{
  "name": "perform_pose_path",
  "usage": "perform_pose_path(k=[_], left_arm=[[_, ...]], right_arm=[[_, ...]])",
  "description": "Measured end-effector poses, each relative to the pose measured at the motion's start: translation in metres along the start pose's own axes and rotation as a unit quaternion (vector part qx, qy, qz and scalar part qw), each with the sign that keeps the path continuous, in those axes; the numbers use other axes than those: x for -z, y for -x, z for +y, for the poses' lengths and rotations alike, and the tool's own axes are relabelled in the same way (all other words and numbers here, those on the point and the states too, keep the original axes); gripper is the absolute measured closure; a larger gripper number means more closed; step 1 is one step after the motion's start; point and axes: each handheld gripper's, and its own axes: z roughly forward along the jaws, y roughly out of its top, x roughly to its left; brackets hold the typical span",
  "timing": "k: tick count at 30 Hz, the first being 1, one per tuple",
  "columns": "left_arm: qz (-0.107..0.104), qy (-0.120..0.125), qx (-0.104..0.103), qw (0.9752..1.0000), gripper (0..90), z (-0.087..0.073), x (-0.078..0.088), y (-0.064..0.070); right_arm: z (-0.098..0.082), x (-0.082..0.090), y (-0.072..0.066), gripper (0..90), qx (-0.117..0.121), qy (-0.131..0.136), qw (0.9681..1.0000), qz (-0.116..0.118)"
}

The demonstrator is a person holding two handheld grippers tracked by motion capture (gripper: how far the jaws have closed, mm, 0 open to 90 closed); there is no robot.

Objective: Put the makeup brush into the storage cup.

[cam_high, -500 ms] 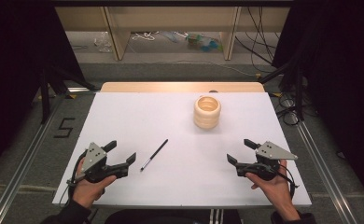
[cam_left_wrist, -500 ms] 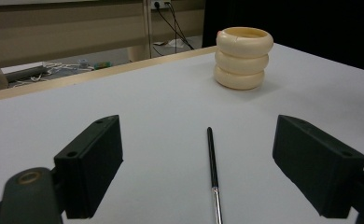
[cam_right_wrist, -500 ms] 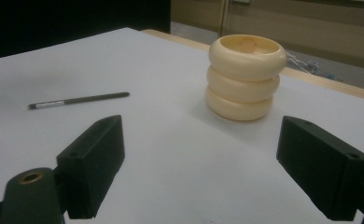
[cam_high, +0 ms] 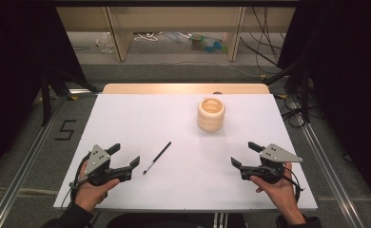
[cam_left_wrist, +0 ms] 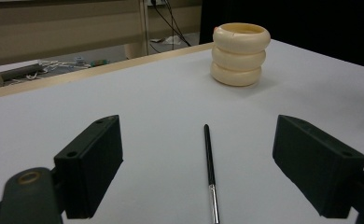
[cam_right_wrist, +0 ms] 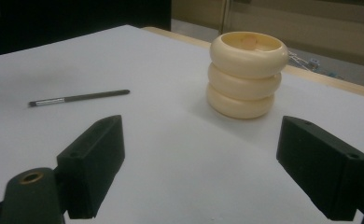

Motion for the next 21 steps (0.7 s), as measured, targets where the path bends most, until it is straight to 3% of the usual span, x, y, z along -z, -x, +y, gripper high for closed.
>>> perform_pose_path(k=[7, 11, 12, 17, 18, 21], left_arm=[[-0.013, -0.008, -0.01, 0.9998, 15.9, 0.001, -0.007, 0.001], [-0.016, -0.023, -0.007, 0.9996, 16.0, 0.0, -0.015, 0.006], [-0.018, -0.025, -0.016, 0.9994, 16.0, 0.001, -0.016, 0.007], [-0.023, -0.041, -0.021, 0.9986, 16.6, 0.002, -0.023, 0.009], [-0.026, -0.049, -0.031, 0.998, 16.6, 0.002, -0.025, 0.007], [-0.028, -0.058, -0.029, 0.9975, 16.6, 0.003, -0.027, 0.007]], right_arm=[[0.0, 0.0, 0.001, 16.5, 0.002, -0.002, 1.0, 0.002], [0.0, 0.0, 0.001, 16.9, -0.001, -0.006, 1.0, 0.0], [-0.001, -0.001, 0.0, 16.9, -0.003, -0.002, 1.0, -0.002], [-0.001, -0.001, 0.001, 17.0, -0.002, -0.004, 1.0, -0.002], [-0.001, -0.001, 0.0, 17.1, -0.004, -0.007, 1.0, 0.0], [-0.001, -0.001, 0.001, 17.3, 0.0, -0.004, 1.0, -0.001]])
